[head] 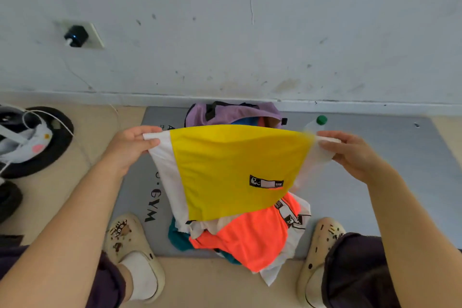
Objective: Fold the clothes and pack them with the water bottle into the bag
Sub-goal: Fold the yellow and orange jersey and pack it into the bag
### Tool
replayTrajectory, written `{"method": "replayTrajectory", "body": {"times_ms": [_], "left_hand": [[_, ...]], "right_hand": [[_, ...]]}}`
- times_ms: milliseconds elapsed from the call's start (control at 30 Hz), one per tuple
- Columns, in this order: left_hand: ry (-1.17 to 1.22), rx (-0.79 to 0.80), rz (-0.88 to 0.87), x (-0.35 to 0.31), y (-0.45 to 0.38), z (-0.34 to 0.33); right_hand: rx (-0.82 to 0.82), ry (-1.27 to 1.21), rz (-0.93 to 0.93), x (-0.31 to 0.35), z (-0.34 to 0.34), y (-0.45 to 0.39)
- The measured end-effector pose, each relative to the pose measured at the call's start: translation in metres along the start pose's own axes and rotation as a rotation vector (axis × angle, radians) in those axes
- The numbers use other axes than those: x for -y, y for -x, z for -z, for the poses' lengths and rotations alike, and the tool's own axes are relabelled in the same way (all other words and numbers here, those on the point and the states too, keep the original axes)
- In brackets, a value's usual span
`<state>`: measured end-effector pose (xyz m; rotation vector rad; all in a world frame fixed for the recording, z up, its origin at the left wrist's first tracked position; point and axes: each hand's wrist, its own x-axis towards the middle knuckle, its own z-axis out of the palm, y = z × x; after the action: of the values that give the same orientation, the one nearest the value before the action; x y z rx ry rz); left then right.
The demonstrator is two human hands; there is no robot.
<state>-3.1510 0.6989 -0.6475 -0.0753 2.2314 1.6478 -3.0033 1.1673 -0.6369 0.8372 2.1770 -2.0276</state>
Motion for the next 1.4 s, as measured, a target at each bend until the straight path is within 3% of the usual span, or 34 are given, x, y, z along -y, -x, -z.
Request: {"method": "replayTrajectory", "body": {"times_ms": [167, 300, 367, 500, 600, 700, 933, 1100, 1200, 1333, 1400], "left_hand": [[-0.24, -0.077, -0.134, -0.038, 0.016, 0.021], [-0.252, -0.032, -0.18, -0.05, 0.038, 0.032], [-0.178, 0.007, -0.151, -0.051, 0.046, 0.034], [0.287, -0.005, -0.15, -0.057, 0.058, 0.031], [0.358, -0.045, -0.207, -0.068, 0.063, 0.033], [0.21, -0.146, -0.245, -0.075, 0.068, 0.034], [-0.261, -0.267, -0.263, -0.062, 0.07, 0.03], [-0.446, -0.362, -0.267, -0.047, 0.068, 0.027], [-0.439, -0.377, -0.275, -0.042, 0.065, 0.027], [-0.046, -0.269, -0.208, -0.044, 0.064, 0.024], [0.036, -0.262, -0.211, -0.045, 0.065, 0.024]], "right_hand": [[-0.098, 0.12, 0.17, 0.044, 0.009, 0.029], [-0.216, 0.131, 0.275, 0.059, 0.006, 0.051], [-0.232, 0.154, 0.315, 0.061, 0.005, 0.058], [-0.212, 0.1, 0.361, 0.068, 0.009, 0.067], [-0.147, -0.029, 0.344, 0.076, 0.017, 0.073], [-0.096, -0.087, 0.335, 0.08, 0.028, 0.076], [-0.336, 0.471, 0.36, 0.061, 0.027, 0.073], [-0.404, 0.6, 0.381, 0.052, 0.025, 0.069], [-0.333, 0.499, 0.42, 0.046, 0.026, 0.069], [-0.126, 0.173, 0.35, 0.038, 0.025, 0.072], [-0.074, 0.077, 0.331, 0.036, 0.024, 0.073]]}}
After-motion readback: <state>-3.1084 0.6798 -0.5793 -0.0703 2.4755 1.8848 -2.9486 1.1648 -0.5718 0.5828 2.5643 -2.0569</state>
